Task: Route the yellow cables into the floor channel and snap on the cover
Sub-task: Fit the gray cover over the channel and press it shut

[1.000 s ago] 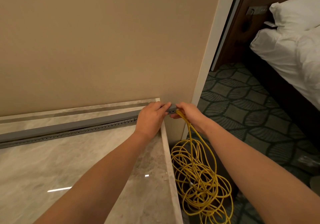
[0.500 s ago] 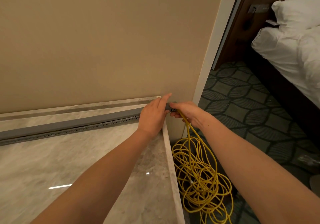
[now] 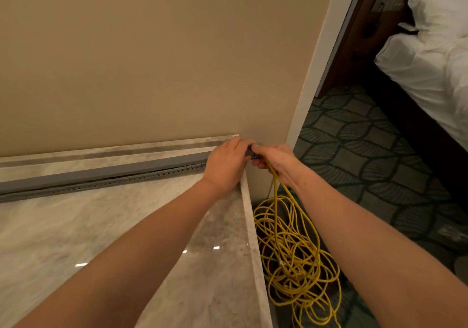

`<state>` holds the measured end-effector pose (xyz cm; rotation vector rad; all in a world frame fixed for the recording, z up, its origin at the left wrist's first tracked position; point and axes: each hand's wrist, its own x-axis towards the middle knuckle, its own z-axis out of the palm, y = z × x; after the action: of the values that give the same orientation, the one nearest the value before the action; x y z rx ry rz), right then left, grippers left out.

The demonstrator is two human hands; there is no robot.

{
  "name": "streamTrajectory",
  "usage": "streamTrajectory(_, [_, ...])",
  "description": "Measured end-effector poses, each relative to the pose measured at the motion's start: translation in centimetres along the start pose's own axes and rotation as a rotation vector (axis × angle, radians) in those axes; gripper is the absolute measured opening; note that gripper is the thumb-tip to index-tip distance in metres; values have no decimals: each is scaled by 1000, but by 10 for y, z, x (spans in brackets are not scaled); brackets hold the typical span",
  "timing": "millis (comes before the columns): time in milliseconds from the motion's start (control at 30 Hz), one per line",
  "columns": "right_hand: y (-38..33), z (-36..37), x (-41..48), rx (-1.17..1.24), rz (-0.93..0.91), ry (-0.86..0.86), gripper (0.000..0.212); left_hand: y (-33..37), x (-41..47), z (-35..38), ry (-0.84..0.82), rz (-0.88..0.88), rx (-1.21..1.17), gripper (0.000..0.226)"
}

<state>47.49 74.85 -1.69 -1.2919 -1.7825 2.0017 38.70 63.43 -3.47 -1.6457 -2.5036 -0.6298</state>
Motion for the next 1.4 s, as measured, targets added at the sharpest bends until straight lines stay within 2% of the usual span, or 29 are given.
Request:
streamTrajectory(100, [-2,-1,0,-62,26,7,19,-19,0,-11,-100,14,-25,43])
streamTrajectory(200, [-5,-2,-5,-85,22,-17,27,-29,-14,-11,26,-23,13,40])
streamTrajectory(300, [-9,2,-6,-227,-47,-27,33,-26,-15,-8,50,-42,1,39])
streamTrajectory(400, [-12,3,-6,-580,-352,62,29,-27,-11,-12,18,-38,-9,39])
streamTrajectory(500, [-10,0,-13,-915,-636,36,27,-28,-10,-14,6,-19,-14,38])
streamTrajectory(567, [-8,-4,-14,-1140,-780,26,29,-27,-9,-17,-2,-1,-21,36])
streamTrajectory(633, [-10,-5,-15,-1267,-862,49,26,-28,-9,-17,10,21,-22,35])
streamTrajectory(700, [-8,-6,-13,-1294,-919,75,22,-29,-12,-13,40,36,-15,35])
streamTrajectory(867, [2,-5,-8,-1161,-951,155,14,-33,-21,2,155,72,93,35])
streamTrajectory(1033, [3,-7,-3,-1141,-984,144,13,-38,-23,4,168,165,205,40])
streamTrajectory(1133, [4,-7,-1,-1147,-988,144,15,-38,-22,6,177,159,233,42])
streamTrajectory(1267, [11,-6,-4,-1142,-996,151,17,-41,-17,1,112,155,193,43])
streamTrajectory(1400, [7,-6,-3,-1304,-1026,133,19,-39,-11,-17,-53,139,80,46])
